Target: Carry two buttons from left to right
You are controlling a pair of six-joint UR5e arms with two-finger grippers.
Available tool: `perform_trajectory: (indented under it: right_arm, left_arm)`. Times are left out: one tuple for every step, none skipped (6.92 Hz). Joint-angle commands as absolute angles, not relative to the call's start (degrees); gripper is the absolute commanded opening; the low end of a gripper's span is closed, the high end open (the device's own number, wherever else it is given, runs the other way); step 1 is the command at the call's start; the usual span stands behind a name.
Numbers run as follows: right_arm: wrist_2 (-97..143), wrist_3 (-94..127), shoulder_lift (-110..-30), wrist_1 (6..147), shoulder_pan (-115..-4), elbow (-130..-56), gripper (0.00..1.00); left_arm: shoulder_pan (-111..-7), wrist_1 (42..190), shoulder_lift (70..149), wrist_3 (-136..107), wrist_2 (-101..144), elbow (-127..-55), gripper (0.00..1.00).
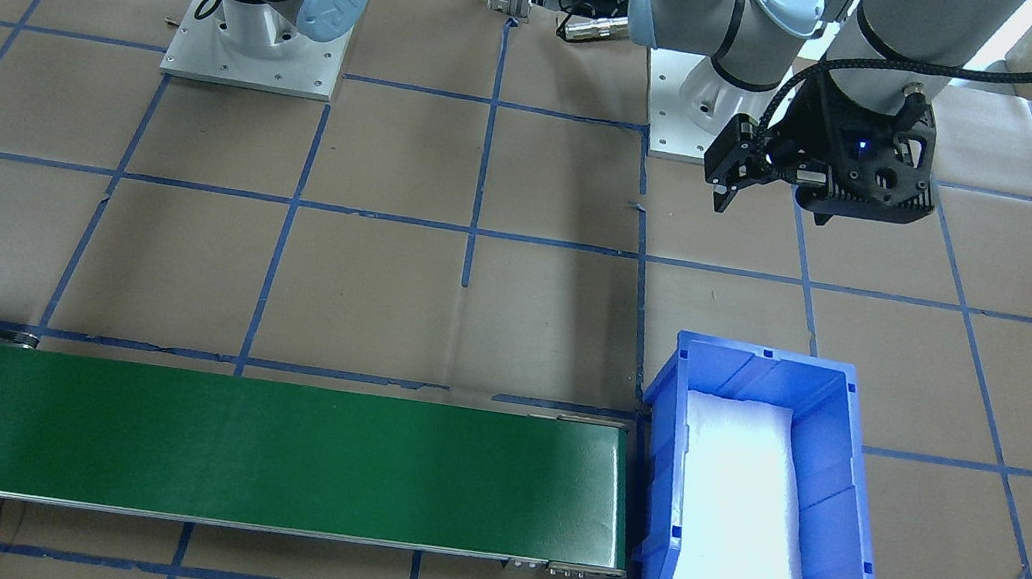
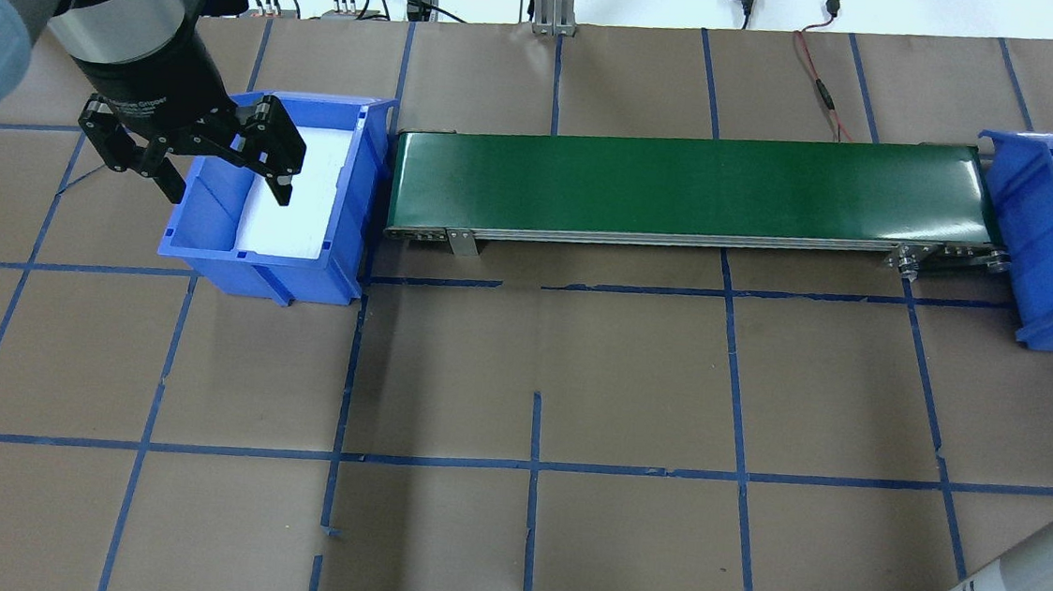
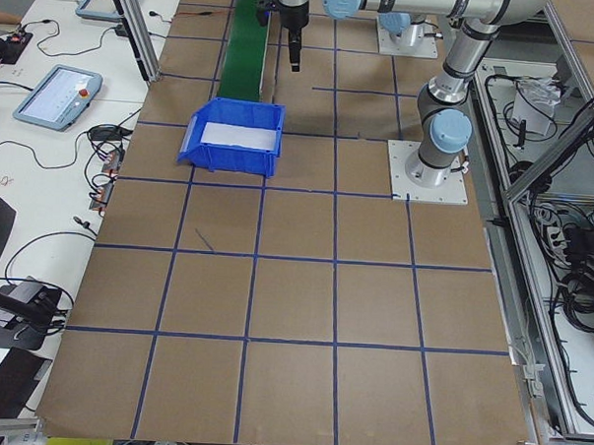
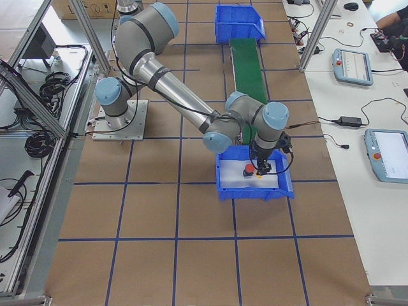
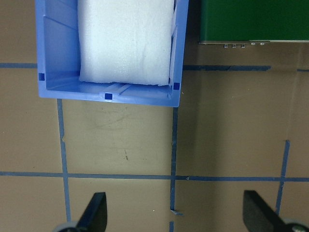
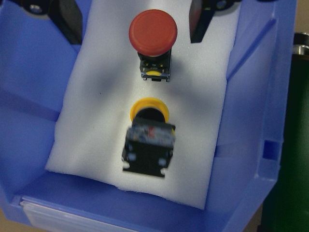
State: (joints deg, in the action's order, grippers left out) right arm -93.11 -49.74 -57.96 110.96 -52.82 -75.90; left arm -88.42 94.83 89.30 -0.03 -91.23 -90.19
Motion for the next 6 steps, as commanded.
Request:
perform_trajectory:
  right_arm:
    - [-93.08,-49.31,-59.84,110.57,-52.82,-75.94,0.87]
    - [-93.08,-48.96,-63.07,109.70,-53.17,-75.94,0.91]
    - [-92.99,-48.26,-66.15,106.56,-53.52,-75.94,0.96]
    - [-92.12,-47.64,-68.18,103.91,-54.13,-75.94,0.98]
    - [-88.54,-45.37,-69.51,100.06,-55.79,-75.94,0.99]
    - [-88.07,-41.52,-72.48,97.41,-59.38,-75.94,0.99]
  left_arm:
    - [-88.42,94.83,89.30,-0.09,-91.23,-90.18,1.00]
    - [-88.42,94.83,89.30,-0.09,-91.23,-90.18,1.00]
    - [-88.42,94.83,89.30,-0.09,-91.23,-90.18,1.00]
    - [-88.42,94.83,89.30,0.09,-91.23,-90.18,1.00]
    - [-88.42,94.83,89.30,-0.09,-91.23,-90.18,1.00]
    - [-88.42,94.83,89.30,-0.09,-91.23,-90.26,1.00]
